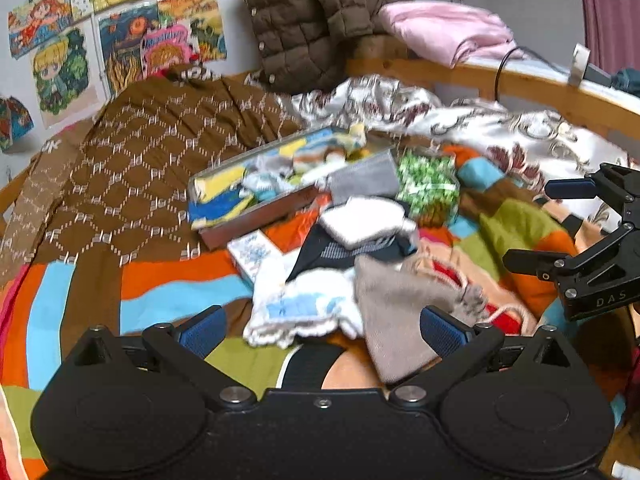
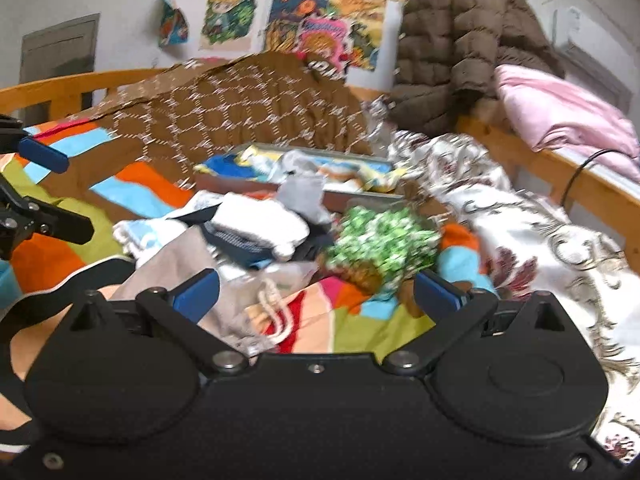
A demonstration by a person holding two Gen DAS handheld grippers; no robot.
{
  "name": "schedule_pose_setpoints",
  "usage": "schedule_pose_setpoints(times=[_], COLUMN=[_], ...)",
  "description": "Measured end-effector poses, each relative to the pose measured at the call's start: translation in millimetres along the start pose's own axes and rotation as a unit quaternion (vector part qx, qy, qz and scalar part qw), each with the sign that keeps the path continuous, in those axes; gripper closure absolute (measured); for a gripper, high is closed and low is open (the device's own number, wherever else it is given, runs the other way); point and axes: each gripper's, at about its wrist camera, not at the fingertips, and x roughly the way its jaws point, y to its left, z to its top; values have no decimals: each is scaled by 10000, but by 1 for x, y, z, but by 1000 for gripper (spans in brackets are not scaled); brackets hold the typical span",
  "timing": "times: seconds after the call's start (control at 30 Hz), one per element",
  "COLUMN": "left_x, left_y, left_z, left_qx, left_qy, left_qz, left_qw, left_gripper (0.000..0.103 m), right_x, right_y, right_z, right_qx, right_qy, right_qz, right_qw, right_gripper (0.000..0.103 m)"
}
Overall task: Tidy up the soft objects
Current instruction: 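Move both open tools down over the pile toward a white cloth and grey pouch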
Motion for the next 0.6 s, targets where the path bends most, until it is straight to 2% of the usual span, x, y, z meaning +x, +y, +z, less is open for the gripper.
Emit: schedule_pose_setpoints(times=[0.17, 0.37, 0.6], left_x=[4, 18, 51], left_y=[8, 14, 5], left_z=[3, 23, 45], left_qx=[154, 199, 845], left_qy=[347, 827, 1165], left_qz=[-69, -456, -905], left_qw=[9993, 9953, 9854], left_gripper=[1, 1, 1], right_x=[16, 31, 50], right_y=[15, 36, 54], right_z=[-5, -8, -9], right_qx=[-197, -541, -993], right_qy=[282, 348, 406], right_qz=[387, 797, 1216], right_qw=[9987, 9947, 9868], right_gripper=[1, 1, 1])
